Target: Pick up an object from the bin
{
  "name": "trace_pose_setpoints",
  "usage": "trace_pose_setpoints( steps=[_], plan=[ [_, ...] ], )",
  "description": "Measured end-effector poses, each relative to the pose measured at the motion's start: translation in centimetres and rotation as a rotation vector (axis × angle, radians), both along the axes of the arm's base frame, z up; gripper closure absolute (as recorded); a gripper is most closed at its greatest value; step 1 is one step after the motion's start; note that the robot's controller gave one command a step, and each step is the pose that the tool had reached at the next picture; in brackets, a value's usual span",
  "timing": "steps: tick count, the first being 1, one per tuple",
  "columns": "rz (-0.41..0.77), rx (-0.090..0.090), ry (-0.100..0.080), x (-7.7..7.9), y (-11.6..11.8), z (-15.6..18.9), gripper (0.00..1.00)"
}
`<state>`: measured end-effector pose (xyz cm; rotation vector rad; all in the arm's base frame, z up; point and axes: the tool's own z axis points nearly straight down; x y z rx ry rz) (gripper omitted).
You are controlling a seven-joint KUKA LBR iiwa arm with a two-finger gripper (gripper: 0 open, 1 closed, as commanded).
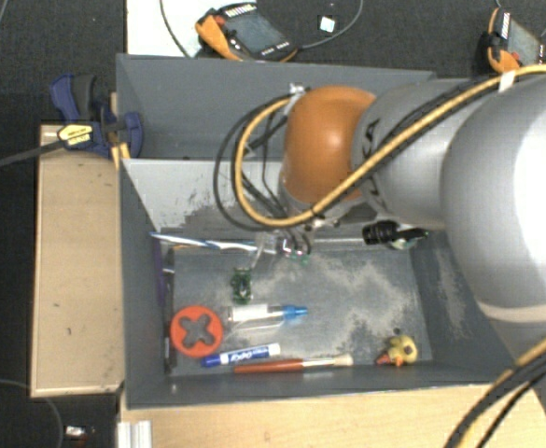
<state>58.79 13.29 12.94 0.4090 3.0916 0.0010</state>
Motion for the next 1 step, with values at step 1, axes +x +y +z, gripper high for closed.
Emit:
trace_pose_setpoints(
  steps=[1],
  plan=[
    [0.012,-0.002,0.0,0.07,0.94,-0.17,1.0]
  ],
)
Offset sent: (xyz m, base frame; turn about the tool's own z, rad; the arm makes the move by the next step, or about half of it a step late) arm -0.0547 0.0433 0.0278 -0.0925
